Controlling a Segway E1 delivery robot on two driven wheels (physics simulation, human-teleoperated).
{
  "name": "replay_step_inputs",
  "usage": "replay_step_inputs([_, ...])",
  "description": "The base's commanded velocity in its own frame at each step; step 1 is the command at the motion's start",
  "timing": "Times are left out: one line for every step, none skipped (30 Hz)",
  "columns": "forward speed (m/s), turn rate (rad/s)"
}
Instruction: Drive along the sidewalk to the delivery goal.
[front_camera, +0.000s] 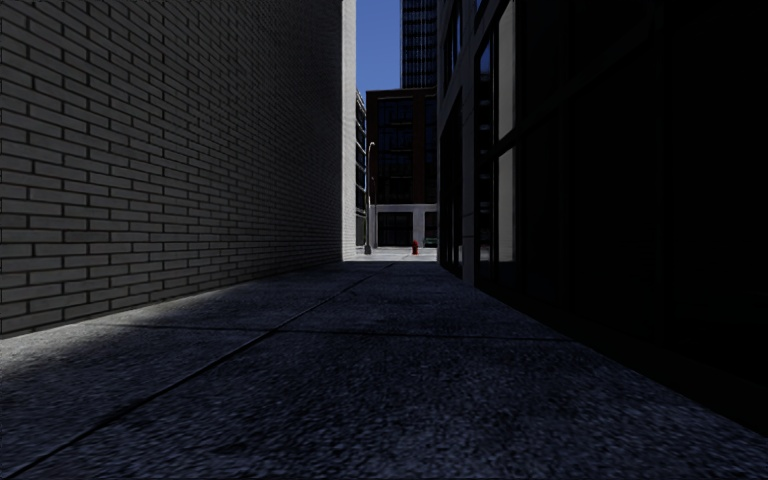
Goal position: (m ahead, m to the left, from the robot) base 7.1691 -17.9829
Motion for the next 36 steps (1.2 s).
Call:
replay_step_inputs([2.0, 0.0])
replay_step_inputs([2.0, 0.0])
replay_step_inputs([2.0, 0.0])
replay_step_inputs([2.0, 0.0])
replay_step_inputs([2.0, 0.0])
replay_step_inputs([2.0, 0.0])
replay_step_inputs([2.0, 0.0])
replay_step_inputs([2.0, 0.0])
replay_step_inputs([2.0, 0.0])
replay_step_inputs([2.0, 0.0])
replay_step_inputs([2.0, 0.0])
replay_step_inputs([2.0, 0.0])
replay_step_inputs([2.0, 0.0])
replay_step_inputs([2.0, 0.0])
replay_step_inputs([2.0, 0.0])
replay_step_inputs([2.0, 0.0])
replay_step_inputs([2.0, 0.0])
replay_step_inputs([2.0, 0.0])
replay_step_inputs([2.0, 0.0])
replay_step_inputs([2.0, 0.0])
replay_step_inputs([2.0, 0.0])
replay_step_inputs([2.0, 0.0])
replay_step_inputs([2.0, 0.0])
replay_step_inputs([2.0, 0.0])
replay_step_inputs([2.0, 0.0])
replay_step_inputs([2.0, 0.0])
replay_step_inputs([2.0, 0.0])
replay_step_inputs([2.0, 0.0])
replay_step_inputs([2.0, 0.0])
replay_step_inputs([2.0, 0.0])
replay_step_inputs([2.0, 0.0])
replay_step_inputs([2.0, 0.0])
replay_step_inputs([2.0, 0.0])
replay_step_inputs([2.0, 0.0])
replay_step_inputs([2.0, 0.0])
replay_step_inputs([2.0, 0.0])
